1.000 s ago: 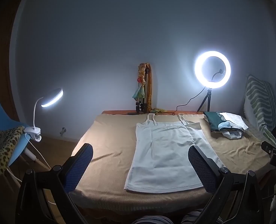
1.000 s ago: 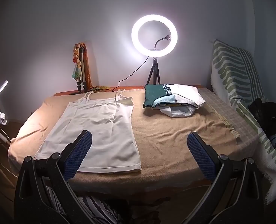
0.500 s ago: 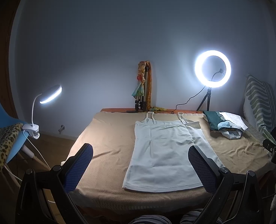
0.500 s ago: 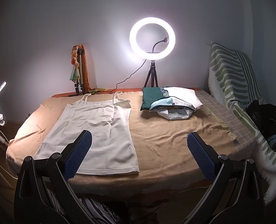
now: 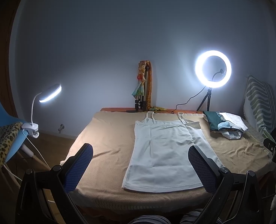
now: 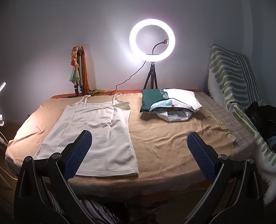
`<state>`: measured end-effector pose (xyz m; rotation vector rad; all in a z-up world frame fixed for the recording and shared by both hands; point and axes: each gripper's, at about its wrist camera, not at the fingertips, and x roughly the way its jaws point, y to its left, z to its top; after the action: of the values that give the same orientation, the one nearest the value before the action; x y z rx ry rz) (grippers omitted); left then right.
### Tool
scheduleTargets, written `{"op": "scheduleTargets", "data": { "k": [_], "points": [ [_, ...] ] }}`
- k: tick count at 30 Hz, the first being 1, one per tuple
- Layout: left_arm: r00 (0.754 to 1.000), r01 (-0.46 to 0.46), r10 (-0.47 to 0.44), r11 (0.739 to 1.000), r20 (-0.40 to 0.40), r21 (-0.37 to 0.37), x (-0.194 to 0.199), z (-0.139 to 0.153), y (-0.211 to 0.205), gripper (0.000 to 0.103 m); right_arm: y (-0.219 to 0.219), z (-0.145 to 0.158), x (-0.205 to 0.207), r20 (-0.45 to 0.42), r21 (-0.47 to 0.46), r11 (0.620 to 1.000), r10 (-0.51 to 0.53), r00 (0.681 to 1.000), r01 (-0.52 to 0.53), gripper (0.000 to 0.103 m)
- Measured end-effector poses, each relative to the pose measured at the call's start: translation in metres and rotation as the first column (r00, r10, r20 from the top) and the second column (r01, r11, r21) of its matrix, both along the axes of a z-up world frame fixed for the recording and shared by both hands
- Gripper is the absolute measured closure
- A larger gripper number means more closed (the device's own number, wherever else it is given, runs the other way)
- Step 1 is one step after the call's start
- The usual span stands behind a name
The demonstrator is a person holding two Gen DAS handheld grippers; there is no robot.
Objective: Fold small clothes
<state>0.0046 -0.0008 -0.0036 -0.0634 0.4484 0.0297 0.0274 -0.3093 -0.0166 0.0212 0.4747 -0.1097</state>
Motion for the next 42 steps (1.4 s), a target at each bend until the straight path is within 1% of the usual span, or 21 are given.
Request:
{"op": "scheduleTargets", "data": {
  "k": [23,30,42],
  "points": [
    [1.000,-0.001,0.001,1.000,-0.004,-0.007,0.001,-0.002,0.001,0.000,0.001,-0.001,0.002,0.006,-0.006,1.000,-0.002,1.000,0.002,0.000],
    [1.000,-0.006,0.006,1.000,-0.017,-0.005,0.007,-0.008,0.002,0.000,0.001,0.000,0.004,0.007,-0.009,1.000,-0.002,1.000,0.002,0.000],
    [0.999,-0.015,0.015,1.000,-0.041,0.002,0.023,-0.016,0.005,0.000,0.008,-0.005,0.023,0.003,-0.020,1.000,0.007,1.000,-0.007,0.000]
  ]
}}
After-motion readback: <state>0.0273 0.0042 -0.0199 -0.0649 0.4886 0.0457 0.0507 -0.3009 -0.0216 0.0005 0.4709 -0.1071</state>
